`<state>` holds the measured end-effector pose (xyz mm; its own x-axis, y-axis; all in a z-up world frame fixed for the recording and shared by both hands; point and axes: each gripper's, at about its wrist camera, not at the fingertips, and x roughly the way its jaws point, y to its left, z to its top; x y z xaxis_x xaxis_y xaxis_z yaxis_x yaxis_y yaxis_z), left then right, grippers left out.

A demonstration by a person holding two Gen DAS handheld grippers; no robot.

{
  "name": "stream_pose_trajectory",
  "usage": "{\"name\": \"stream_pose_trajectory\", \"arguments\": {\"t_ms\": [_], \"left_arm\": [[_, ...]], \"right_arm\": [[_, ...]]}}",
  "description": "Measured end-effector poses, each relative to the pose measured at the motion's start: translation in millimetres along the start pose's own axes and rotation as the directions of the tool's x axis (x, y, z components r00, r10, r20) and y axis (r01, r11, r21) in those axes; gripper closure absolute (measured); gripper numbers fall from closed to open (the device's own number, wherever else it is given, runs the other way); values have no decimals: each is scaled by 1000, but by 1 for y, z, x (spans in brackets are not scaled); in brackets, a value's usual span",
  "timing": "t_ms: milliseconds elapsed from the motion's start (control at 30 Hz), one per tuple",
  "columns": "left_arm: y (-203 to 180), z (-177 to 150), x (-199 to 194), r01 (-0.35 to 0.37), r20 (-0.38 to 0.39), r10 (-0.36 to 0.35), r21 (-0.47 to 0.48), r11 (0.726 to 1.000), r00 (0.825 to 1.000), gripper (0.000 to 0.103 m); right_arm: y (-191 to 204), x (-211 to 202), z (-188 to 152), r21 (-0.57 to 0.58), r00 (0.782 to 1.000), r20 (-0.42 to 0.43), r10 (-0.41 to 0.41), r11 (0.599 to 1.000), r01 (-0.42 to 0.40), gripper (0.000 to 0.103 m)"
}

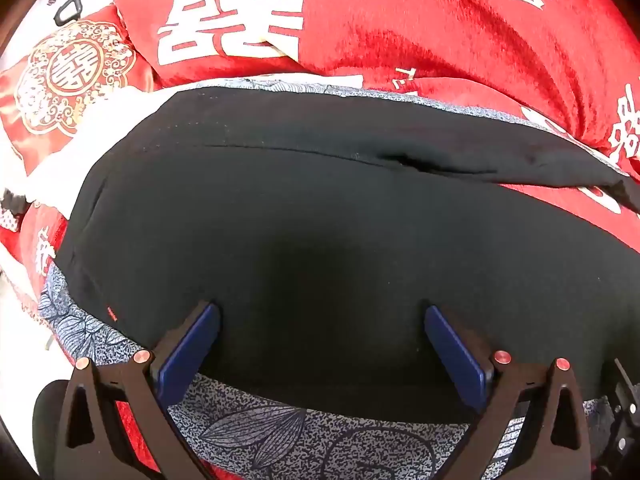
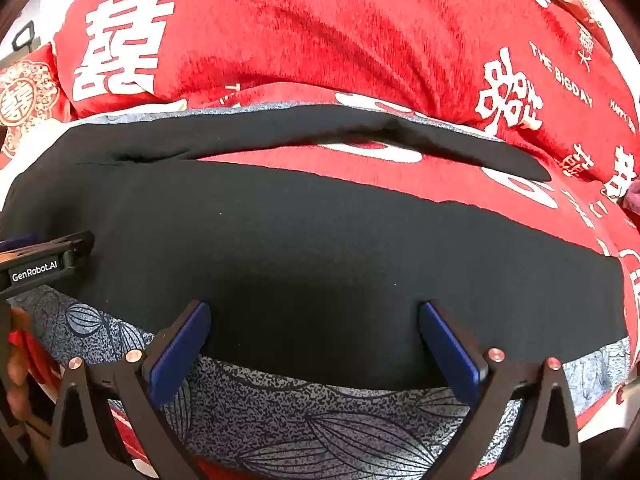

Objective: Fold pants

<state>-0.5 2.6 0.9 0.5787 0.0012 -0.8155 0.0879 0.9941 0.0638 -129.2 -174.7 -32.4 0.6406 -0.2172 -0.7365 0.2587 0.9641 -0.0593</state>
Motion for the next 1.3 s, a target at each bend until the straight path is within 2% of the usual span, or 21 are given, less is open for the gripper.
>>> {"name": "stream_pose_trajectory", "arguments": {"t_ms": [533, 867, 1067, 1233, 1300], "left_arm": [[-1, -2, 2, 18, -23, -17, 18, 1000, 1000, 1], [0, 0, 4, 22, -52, -21, 20, 1000, 998, 1], [1, 7, 5, 28, -95, -26, 21, 999, 995, 1], [9, 13, -5, 53, -124, -52, -1, 999, 991, 1], [14, 17, -13, 46, -111, -47, -10, 999, 993, 1]], "right_arm": [[0, 8, 11, 3, 990, -138, -10, 1000, 10, 0], [2, 11, 16, 2, 983, -183, -10, 1000, 10, 0], [1, 12, 19, -5, 980, -198, -4, 1000, 4, 0], [2, 11, 28, -36, 968, -250, 3, 999, -12, 0], [5, 4, 33, -62, 974, -225, 18, 998, -33, 0]]}}
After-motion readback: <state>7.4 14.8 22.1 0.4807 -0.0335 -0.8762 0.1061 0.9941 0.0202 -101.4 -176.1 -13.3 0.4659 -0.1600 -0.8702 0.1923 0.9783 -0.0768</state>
